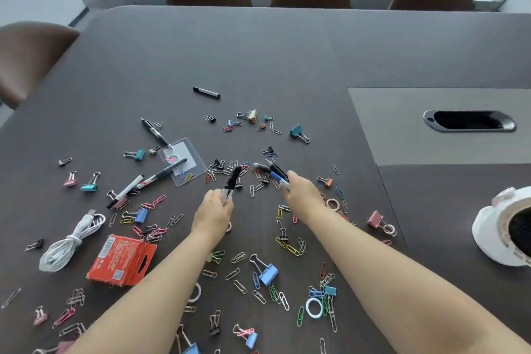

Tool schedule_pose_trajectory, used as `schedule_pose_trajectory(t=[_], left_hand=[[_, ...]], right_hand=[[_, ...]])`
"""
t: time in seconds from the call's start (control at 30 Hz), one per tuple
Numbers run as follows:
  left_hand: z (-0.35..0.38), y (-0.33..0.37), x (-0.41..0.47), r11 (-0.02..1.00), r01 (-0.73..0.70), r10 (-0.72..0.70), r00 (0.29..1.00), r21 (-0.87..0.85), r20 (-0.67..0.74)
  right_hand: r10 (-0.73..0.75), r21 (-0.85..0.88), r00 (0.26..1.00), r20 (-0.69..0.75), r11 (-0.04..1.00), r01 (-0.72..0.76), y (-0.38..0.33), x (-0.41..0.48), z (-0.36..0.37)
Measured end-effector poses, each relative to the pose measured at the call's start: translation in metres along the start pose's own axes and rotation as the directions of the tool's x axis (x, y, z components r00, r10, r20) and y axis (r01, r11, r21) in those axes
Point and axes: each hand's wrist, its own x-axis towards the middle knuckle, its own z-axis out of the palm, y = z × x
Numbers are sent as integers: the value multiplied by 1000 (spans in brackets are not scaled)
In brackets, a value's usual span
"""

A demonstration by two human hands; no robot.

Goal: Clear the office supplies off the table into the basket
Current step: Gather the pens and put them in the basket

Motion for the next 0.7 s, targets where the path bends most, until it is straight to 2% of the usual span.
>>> schedule_pose_trajectory(t=[0.1,0.2,0.3,0.37,0.53,0.6,0.7], left_hand=[[-15,-14,9,999,10,-9,999,-45,31],[-32,-24,9,1000,12,-11,1000,-28,27],[-45,-34,9,999,8,-10,1000,49,29],[-52,-42,8,999,14,-15,1000,36,27],[-68,-54,-3,1000,-1,3,998,-28,64],[-77,-58,-5,1000,1,-1,1000,2,26],[-96,-69,-3,994,13,0,994,110,-114]], right_hand=[[3,-119,1000,-17,993,-5,-19,21,1],[73,-176,996,-54,981,-81,-25,37,4],[141,-256,990,-28,956,-144,-26,43,10],[158,-276,987,0,949,-152,-28,41,16],[232,-258,972,39,942,-215,-38,25,26],[234,-226,971,38,949,-220,-43,19,26],[163,-172,986,23,973,-157,-63,13,27]])
